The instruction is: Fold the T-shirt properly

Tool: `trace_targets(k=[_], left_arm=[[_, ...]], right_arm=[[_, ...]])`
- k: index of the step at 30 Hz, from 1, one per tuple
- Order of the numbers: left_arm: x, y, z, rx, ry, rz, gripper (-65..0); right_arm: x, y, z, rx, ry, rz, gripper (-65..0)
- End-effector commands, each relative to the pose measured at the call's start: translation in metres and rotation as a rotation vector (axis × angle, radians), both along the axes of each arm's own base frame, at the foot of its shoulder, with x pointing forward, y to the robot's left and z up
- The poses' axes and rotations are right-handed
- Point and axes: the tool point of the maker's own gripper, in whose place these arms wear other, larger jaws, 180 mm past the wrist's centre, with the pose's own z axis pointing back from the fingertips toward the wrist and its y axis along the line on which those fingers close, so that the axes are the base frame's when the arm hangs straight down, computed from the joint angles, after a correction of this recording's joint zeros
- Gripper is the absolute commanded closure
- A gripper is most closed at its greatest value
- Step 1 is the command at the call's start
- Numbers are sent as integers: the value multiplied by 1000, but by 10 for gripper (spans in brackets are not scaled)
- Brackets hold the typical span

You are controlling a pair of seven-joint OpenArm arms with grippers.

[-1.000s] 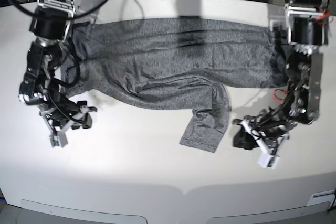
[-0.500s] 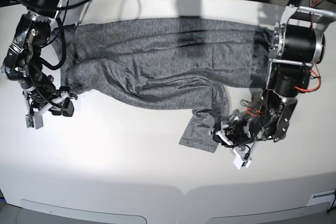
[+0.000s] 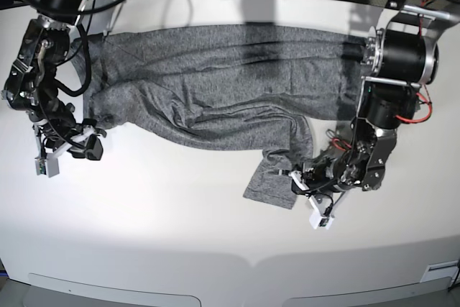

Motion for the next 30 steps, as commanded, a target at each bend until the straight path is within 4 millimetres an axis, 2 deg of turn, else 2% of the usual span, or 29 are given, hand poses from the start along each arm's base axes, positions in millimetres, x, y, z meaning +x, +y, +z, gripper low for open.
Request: trace_targets(k=[1, 3, 6, 12, 16, 20, 26, 28, 30], left_arm=[[18, 6, 19, 20, -53, -1, 0], [22, 12, 22, 43, -77, -2, 0], [28, 32, 28, 78, -93, 12, 0], [25, 100, 28, 162, -88, 80, 0], [20, 132, 27, 179, -78, 125, 0], [20, 137, 30, 145, -80, 155, 0], [20, 138, 30, 147, -81, 154, 0], [20, 138, 30, 147, -80, 155, 0], [20, 138, 30, 147, -80, 155, 0]], right_arm=[[11, -4, 22, -8, -71, 2, -231], [11, -4, 23, -1, -76, 2, -231], [12, -2, 24, 11, -84, 3, -231], [13, 1, 28, 38, -98, 6, -231], [18, 22, 30, 75, -108, 61, -231], [25, 67, 22, 41, -58, 206, -231], [33, 132, 14, -111, 57, 456, -231], [34, 139, 12, -193, 116, 512, -231], [35, 135, 10, -280, 181, 537, -231]])
